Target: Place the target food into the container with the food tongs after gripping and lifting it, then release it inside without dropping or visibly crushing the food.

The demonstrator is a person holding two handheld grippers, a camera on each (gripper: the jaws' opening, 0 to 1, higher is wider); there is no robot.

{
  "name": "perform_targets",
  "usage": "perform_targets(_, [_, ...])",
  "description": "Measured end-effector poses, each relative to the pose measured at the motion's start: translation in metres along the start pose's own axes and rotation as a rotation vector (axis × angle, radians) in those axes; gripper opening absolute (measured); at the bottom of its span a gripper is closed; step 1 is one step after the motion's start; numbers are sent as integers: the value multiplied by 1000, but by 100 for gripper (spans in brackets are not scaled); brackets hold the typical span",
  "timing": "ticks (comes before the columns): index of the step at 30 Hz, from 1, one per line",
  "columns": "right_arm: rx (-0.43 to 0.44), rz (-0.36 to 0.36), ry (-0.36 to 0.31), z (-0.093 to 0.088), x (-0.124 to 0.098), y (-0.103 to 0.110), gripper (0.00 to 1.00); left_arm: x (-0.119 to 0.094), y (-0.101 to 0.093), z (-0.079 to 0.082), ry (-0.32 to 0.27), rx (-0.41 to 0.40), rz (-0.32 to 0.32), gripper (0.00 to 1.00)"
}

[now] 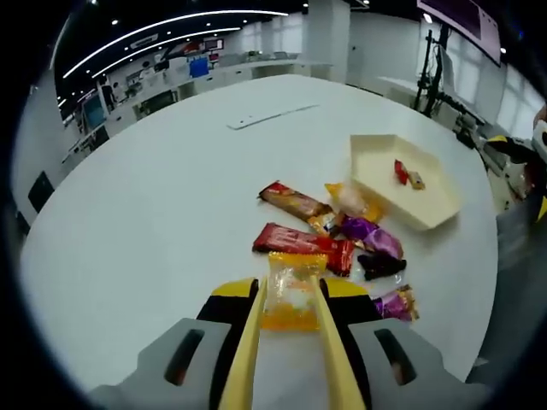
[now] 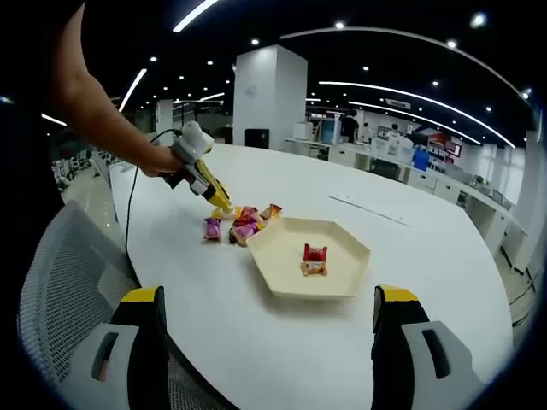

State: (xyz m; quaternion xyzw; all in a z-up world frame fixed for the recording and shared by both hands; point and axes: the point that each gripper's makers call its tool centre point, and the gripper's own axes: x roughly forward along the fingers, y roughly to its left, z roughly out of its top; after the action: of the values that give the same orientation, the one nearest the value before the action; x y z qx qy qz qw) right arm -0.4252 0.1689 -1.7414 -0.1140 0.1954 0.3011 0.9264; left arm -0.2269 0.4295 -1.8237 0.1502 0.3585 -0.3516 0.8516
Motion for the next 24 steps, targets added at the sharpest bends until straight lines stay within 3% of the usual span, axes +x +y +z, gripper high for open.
perform_targets(9, [0,0,1,0,0,0,99,3,-2,-1,47,0,-20,21])
perform_targets(11, [-4,3,1,0,0,1,99,4,-2,-1,45,44,-12,20])
perform_targets(24, [-8,6,8,-1,1,2,99,-2,-5,6,27,33,-17,14])
